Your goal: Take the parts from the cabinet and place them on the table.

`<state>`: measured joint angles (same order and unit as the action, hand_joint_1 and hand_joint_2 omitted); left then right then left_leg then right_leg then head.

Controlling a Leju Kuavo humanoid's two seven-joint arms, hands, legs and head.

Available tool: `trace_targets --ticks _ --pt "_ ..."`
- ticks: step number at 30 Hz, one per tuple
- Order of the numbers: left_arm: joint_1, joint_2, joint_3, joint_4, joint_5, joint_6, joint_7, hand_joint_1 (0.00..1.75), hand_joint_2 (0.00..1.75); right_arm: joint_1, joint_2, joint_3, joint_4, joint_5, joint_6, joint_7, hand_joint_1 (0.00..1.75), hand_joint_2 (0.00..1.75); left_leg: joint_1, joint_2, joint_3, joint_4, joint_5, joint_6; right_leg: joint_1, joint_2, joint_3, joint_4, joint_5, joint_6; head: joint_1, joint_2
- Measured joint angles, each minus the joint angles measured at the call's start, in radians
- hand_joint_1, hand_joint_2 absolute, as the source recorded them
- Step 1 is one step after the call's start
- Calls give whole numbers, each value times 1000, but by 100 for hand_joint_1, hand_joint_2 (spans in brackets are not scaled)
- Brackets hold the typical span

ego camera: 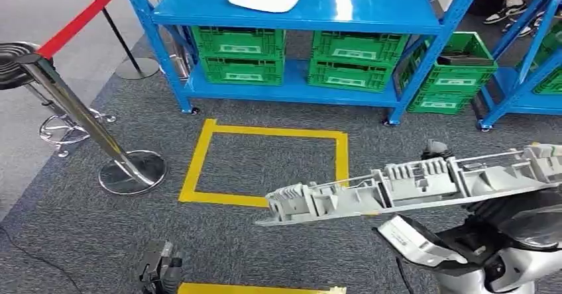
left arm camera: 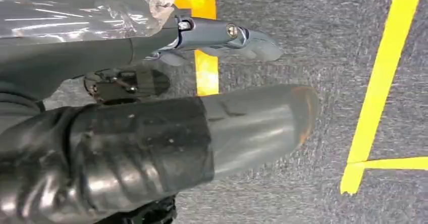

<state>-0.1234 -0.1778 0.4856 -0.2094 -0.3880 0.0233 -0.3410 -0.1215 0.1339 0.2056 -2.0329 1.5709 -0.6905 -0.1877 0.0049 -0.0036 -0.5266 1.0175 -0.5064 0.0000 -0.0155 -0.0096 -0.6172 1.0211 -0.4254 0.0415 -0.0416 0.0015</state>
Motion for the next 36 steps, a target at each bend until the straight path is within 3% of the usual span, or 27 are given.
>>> trace_targets --ticks 1,3,4,5,7,8,10,11,13,14,15,16,17,18,19,21,23,24,25,27,29,30,31,33,34,35,36 --pt "-10 -1 0 0 1 -6 -5 0 0 1 0 0 0 0 0 -6 0 0 4 8 -40 -8 39 36 -4 6 -48 92 -128 12 6 0" --pt "-18 -2 -2 0 1 -12 -10 0 0 2 0 0 1 0 0 -11 0 0 0 8 -71 -7 64 38 -3 6 -76 240 -221 16 9 0" --pt "-22 -2 -4 0 -1 -14 -12 0 0 4 -1 0 1 0 0 -14 0 0 -2 8 -86 -6 75 38 -3 6 -78 288 -222 15 8 0" --pt "-27 -3 -7 0 -4 -15 -14 0 0 6 -2 0 2 0 0 -16 0 0 -4 9 -103 -5 88 38 -3 6 -65 301 -189 14 9 0" --pt "-38 -7 -16 0 -10 -17 -16 0 0 10 -2 0 2 0 0 -16 0 0 -7 9 -135 -1 112 36 -2 6 11 226 -97 6 8 0" --pt "-44 -9 -21 -1 -11 -18 -16 0 0 11 -3 1 2 0 0 -16 0 0 -8 8 -146 1 122 34 -1 6 65 154 -80 2 8 0" --pt "-57 -15 -30 -3 -16 -21 -19 0 0 12 -3 3 2 0 0 -16 0 0 -12 6 -158 3 142 24 5 6 189 -35 -149 -6 8 0" --pt "-62 -18 -35 -4 -21 -23 -26 0 0 16 -3 5 2 0 0 -13 0 0 -10 7 -157 -4 153 17 7 6 175 -45 -156 -7 6 0" --pt "-74 -22 -50 -5 -24 -26 -34 0 0 27 -4 6 2 0 0 -11 0 0 -5 7 -158 -19 177 1 14 7 163 -45 -140 -23 10 0" --pt "-78 -22 -54 -5 -24 -29 -37 0 0 31 -4 8 2 0 0 -11 0 0 -4 6 -164 -21 182 -5 3 5 156 -53 -122 -30 10 0" --pt "-81 -24 -58 -5 -25 -33 -39 0 0 35 -4 10 2 0 0 -11 0 0 -2 5 -170 -5 135 -12 4 4 149 -53 -110 -37 8 0" --pt "-84 -26 -63 -6 -26 -35 -40 0 0 40 -4 10 0 0 0 -10 0 0 -1 5 -180 42 68 -16 4 4 145 -53 -99 -45 1 0" --pt "-89 -26 -70 -8 -29 -36 -40 0 0 46 -4 10 0 0 0 -10 0 0 2 5 -194 115 2 -22 4 4 132 -52 -87 -46 1 0" --pt "-95 -26 -77 -9 -31 -36 -40 0 0 53 -4 8 0 0 0 -10 0 0 3 5 -208 196 -40 -26 5 4 120 -51 -76 -46 2 0" --pt "-100 -26 -83 -9 -32 -35 -40 0 0 62 -4 7 0 0 0 -10 0 0 3 5 -219 266 -50 -30 5 4 107 -47 -67 -45 1 0" --pt "-106 -26 -95 -10 -34 -29 -34 0 0 77 -4 6 -2 0 0 0 0 0 5 6 -189 278 -1 -31 5 3 79 -36 -56 -42 1 0" --pt "-112 -24 -104 -12 -40 -23 -30 0 0 84 -4 4 -9 0 0 3 0 0 5 5 -86 132 47 -24 4 4 59 -21 -51 -38 1 0" --pt "-116 -23 -107 -14 -42 -20 -27 0 0 86 -4 2 -14 0 0 3 0 0 4 4 -32 42 35 -16 3 3 52 -14 -49 -35 1 0" --pt "-120 -23 -112 -16 -42 -17 -25 0 0 87 -4 1 -19 0 0 3 0 0 0 4 -6 4 16 -9 8 4 43 -8 -46 -29 2 0" --pt "-124 -22 -120 -16 -42 -15 -24 0 0 90 -4 1 -24 0 0 4 0 0 -5 4 -12 -6 15 -2 6 4 35 -8 -36 -14 1 0" --pt "-125 -22 -122 -16 -43 -15 -24 0 0 91 -4 0 -26 0 0 4 0 0 0 5 -16 -19 29 18 6 5 30 -9 -31 -2 1 0" --pt "-126 -22 -124 -16 -43 -15 -24 0 0 92 -4 -2 -27 0 0 5 0 0 2 8 -19 -22 37 27 4 7 14 5 -50 3 4 0" --pt "-129 -22 -126 -16 -43 -15 -23 0 0 91 -4 -3 -29 0 0 5 0 0 2 8 -27 -22 43 36 4 7 -6 57 -94 7 6 0" --pt "-129 -23 -129 -16 -43 -11 -18 0 0 92 -4 -11 -31 -1 0 2 0 0 1 9 -42 -22 54 39 3 7 -68 211 -174 12 5 0" --pt "-128 -22 -129 -16 -41 -5 -15 0 0 93 -4 -16 -31 -1 0 0 0 0 0 9 -51 -20 59 38 3 7 -92 274 -198 15 7 0" --pt "-128 -21 -129 -16 -38 3 -9 0 0 93 -4 -21 -32 0 0 -6 0 0 0 9 -59 -19 65 37 3 7 -96 294 -197 16 6 0" --pt "-128 -20 -129 -16 -30 11 -3 0 0 92 -4 -25 -33 0 0 -8 0 0 0 9 -65 -18 69 35 3 7 -74 266 -174 16 6 0"
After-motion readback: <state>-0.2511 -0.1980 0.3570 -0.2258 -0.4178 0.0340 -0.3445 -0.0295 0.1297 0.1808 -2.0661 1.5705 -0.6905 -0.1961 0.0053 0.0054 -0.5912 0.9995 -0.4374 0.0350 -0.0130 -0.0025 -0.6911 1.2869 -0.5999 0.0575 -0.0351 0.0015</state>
